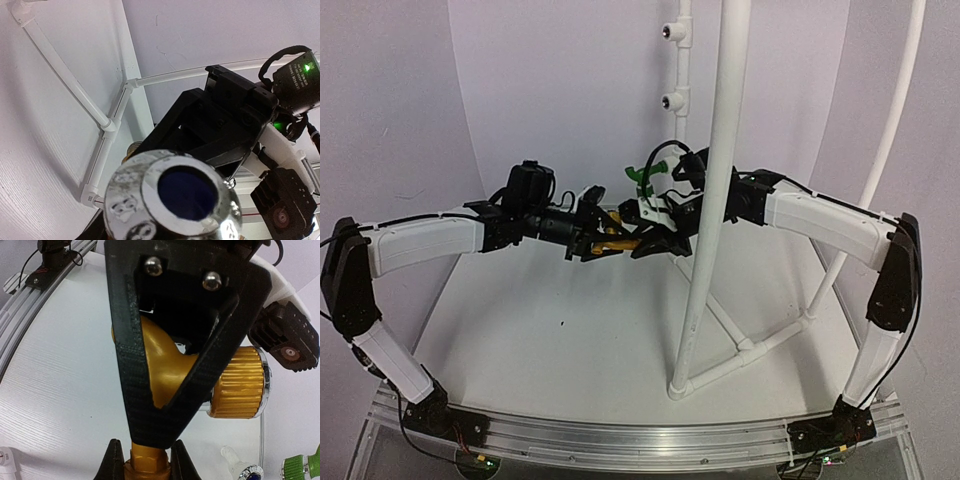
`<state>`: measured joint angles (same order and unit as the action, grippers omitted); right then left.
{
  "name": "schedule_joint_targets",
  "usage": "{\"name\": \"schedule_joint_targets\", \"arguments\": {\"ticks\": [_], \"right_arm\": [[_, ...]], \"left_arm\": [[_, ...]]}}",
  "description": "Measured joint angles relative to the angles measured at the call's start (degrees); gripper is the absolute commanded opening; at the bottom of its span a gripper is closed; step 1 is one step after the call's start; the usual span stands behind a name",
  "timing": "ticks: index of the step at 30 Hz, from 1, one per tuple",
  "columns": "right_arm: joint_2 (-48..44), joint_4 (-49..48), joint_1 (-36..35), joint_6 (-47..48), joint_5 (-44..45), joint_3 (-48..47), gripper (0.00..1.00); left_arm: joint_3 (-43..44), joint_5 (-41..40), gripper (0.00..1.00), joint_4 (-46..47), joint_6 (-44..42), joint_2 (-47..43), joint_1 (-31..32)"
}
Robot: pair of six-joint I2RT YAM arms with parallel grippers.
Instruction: Install the water faucets
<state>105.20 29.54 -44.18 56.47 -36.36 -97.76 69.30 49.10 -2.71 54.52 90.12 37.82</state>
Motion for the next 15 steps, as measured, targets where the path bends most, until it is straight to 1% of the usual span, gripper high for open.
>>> {"name": "schedule_joint_targets", "arguments": {"ticks": [6, 9, 10, 12, 14, 15], "right_arm": [[-0.03, 0.06, 0.05, -0.32, 0.09, 0.00, 0.00], [-0.22, 0.02, 0.09, -0.78, 0.09, 0.00, 0.00], [-0.30, 0.05, 0.11, -0.92, 0.10, -0.01, 0.00], [-0.43, 0.11, 0.15, -1.07, 0.28, 0.00, 0.00], [-0.43, 0.09, 0.14, -1.06, 0.43, 0.00, 0.00], [-0.43, 0.09, 0.13, -1.06, 0.51, 0.00, 0.00]], "left_arm": [[-0.02, 0.81, 0.33, 1.61, 0.63, 1.14, 0.00], [-0.14, 0.77, 0.31, 2.06, 0.82, 1.14, 0.00], [-0.44, 0.77, 0.33, 2.70, 0.94, 1.14, 0.00], [-1.21, 0.74, 0.41, 4.30, 1.19, 1.14, 0.00], [-2.07, 0.61, 0.43, 5.58, 1.68, 1.05, 0.00], [-2.46, 0.48, 0.42, 5.95, 1.82, 1.01, 0.00]]}}
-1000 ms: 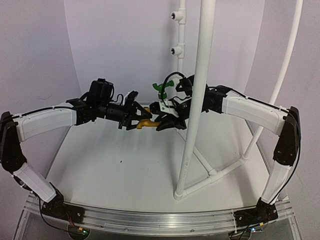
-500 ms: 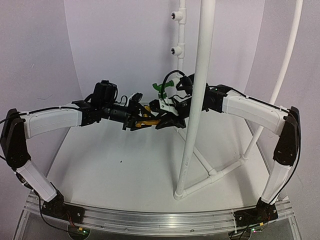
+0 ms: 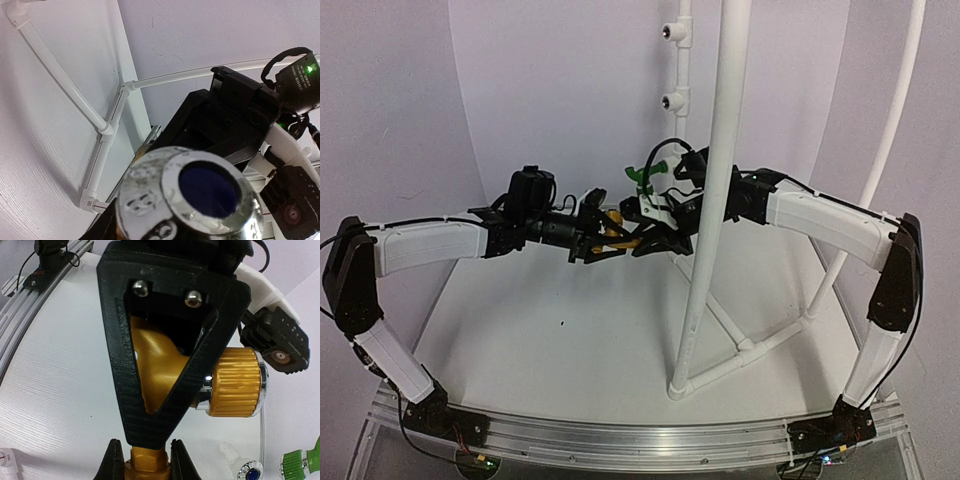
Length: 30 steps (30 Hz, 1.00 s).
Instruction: Install the water faucets
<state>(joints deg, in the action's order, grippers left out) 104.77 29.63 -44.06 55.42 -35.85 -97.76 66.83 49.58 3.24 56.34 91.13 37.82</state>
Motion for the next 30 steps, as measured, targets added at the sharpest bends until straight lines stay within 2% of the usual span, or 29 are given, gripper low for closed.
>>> {"name": "schedule_joint_targets", "arguments": {"ticks": [3, 7, 10, 12, 16, 19, 23, 27, 30], "right_arm": [[-0.02, 0.00, 0.00, 0.00, 0.02, 0.02, 0.00], [-0.09, 0.06, 0.03, -0.52, 0.00, 0.04, 0.02], [-0.26, 0.04, 0.13, -1.41, -0.15, 0.04, 0.25], [-0.33, 0.00, 0.13, -1.93, -0.02, 0.04, 0.43], [-1.00, -0.92, 0.21, -2.85, 1.34, 1.20, 0.70], [-2.82, -1.41, 0.88, -5.26, 2.48, 3.86, 0.80], [-7.16, -1.53, 4.07, -9.11, 4.76, 9.57, 0.85], [-13.54, -0.07, 8.51, -10.88, 8.67, 17.31, 0.84], [-17.13, 2.76, 11.68, -11.92, 12.48, 21.87, 0.80]], "left_arm": [[-0.55, -0.43, 0.33, 0.53, 0.50, -0.13, 0.00], [-0.64, -0.53, 0.11, 1.61, 0.01, -0.27, 0.07], [-0.85, -0.75, 0.01, 2.45, -0.94, -0.32, 0.11], [-0.98, -0.98, 0.00, 2.91, -0.93, -0.33, 0.12], [-1.72, -2.86, 0.00, 2.95, -0.24, -0.82, -0.04], [-2.78, -4.60, 0.00, 2.72, 0.44, -1.43, -0.55], [-4.00, -7.00, 0.00, 2.16, 0.77, -2.92, -1.54], [-4.64, -9.50, 0.00, 1.38, 0.74, -5.28, -2.88], [-4.75, -11.35, 0.00, 0.59, 0.63, -7.02, -3.78]]}}
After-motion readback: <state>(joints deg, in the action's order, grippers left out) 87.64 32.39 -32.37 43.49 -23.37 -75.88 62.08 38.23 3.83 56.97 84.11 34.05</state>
